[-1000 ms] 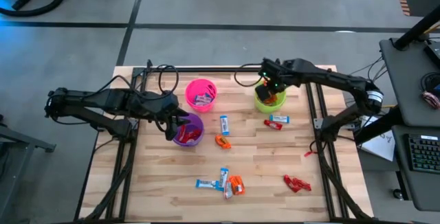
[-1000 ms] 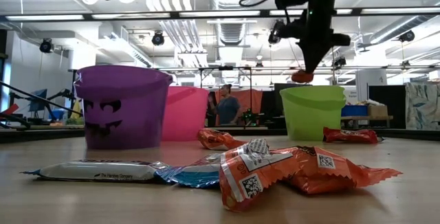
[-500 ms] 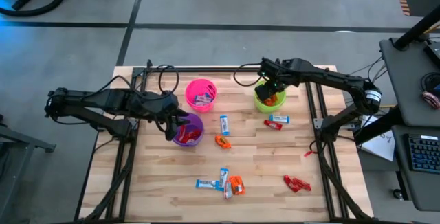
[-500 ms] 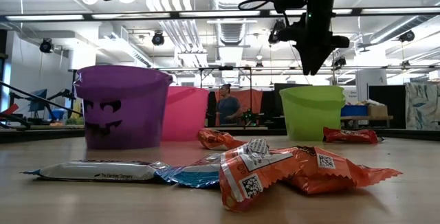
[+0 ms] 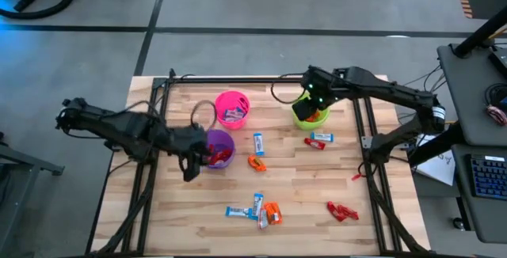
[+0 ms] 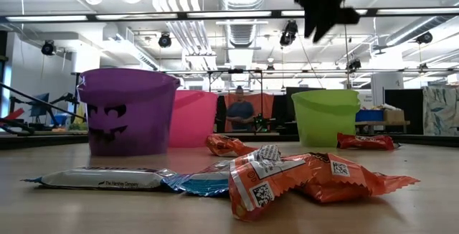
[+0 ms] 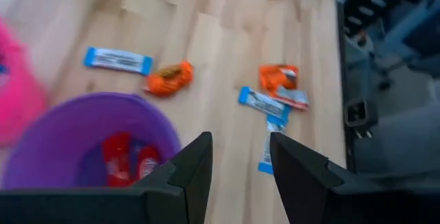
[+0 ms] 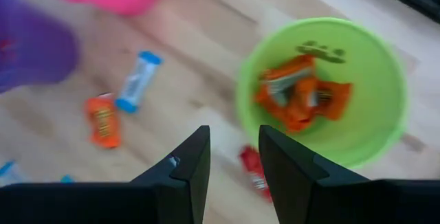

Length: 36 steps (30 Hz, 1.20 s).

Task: Sort candy
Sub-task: Put the white chocolate into the pink bucket

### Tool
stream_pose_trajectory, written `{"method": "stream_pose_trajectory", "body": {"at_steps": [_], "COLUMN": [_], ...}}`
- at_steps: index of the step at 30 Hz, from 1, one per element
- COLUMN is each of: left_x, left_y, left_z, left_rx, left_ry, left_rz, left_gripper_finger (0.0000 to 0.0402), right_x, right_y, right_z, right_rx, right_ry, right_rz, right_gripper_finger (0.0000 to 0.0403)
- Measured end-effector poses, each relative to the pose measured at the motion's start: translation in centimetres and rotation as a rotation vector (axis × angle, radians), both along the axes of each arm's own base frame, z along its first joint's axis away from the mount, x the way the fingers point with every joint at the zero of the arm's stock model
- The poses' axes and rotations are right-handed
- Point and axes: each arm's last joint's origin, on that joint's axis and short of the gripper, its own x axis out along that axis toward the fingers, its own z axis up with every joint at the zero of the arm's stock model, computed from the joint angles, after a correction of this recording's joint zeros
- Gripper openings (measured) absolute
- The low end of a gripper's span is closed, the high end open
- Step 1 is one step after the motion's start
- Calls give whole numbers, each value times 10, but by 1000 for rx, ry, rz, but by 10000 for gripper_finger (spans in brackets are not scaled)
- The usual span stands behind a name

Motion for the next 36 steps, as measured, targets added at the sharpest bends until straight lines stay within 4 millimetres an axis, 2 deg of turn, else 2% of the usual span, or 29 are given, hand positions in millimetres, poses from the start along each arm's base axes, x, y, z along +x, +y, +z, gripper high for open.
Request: {"method": "stream_pose_trajectory", "body": {"at_steps": [6,11,15,23,30,36], "left_x": [20,33,39,45,62,71], "left_y": [-42,-79,-102,-147,-151,-156], "left_z": [-22,-46,-70,-121,-141,-165], "left_rx": [69,172,200,164,179,178], "left_ry": [34,38,104,73,67,120], "left_rz": [-94,-149,-187,-269,-222,-189], "left_gripper_finger": [130,130,130,116,101,128], "right_x": [3,4,4,4,4,4], "right_y": [47,81,97,107,108,108], "right_z": [21,24,23,22,22,21], "right_rx": [31,18,22,6,-2,-8], "right_ry": [-96,-113,-115,-109,-106,-104], "right_rz": [72,102,121,158,176,186], "right_gripper_finger": [115,116,118,117,119,117]}}
